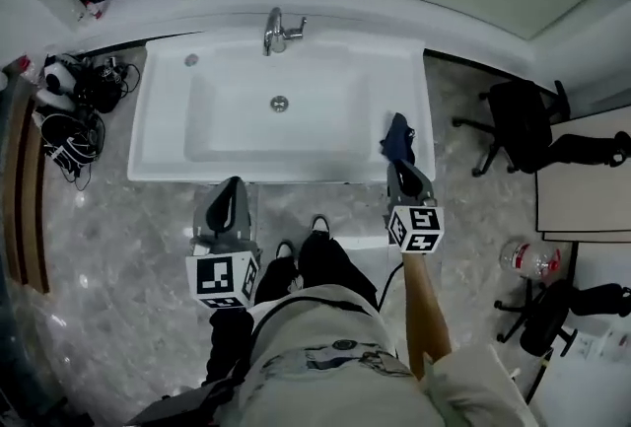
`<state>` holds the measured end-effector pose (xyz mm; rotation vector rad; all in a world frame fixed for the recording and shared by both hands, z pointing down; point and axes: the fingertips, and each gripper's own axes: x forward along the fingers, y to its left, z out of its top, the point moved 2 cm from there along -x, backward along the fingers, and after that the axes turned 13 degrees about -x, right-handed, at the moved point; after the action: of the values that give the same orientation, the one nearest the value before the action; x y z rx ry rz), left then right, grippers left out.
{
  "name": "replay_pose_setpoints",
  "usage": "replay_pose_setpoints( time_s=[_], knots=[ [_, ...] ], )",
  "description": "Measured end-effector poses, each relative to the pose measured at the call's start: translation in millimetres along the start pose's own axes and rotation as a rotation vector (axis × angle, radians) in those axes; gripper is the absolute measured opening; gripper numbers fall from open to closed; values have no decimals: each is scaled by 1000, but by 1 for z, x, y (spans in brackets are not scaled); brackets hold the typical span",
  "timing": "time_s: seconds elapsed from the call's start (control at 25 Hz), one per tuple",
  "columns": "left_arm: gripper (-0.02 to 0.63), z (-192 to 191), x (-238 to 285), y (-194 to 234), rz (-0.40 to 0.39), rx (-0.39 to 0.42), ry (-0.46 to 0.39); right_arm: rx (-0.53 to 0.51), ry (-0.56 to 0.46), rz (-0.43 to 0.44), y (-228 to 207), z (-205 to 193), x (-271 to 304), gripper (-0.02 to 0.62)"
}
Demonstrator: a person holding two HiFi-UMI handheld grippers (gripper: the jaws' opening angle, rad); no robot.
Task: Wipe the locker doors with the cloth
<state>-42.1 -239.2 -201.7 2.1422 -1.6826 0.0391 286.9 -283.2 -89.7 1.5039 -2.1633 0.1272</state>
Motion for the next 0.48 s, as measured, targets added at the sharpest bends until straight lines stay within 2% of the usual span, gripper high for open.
replay_pose_setpoints(
  time_s=[0.24,0.36,0.48],
  knots=[
    [2,-13,42,-21,8,9,57,-19,282,-53,-70,-103,67,139],
    [2,-24,54,-25,26,16,95,-58,396,-29,-87,-140,101,189],
    [2,-34,61,-28,45,19,126,-96,486,8,-93,-170,129,212]
  ],
)
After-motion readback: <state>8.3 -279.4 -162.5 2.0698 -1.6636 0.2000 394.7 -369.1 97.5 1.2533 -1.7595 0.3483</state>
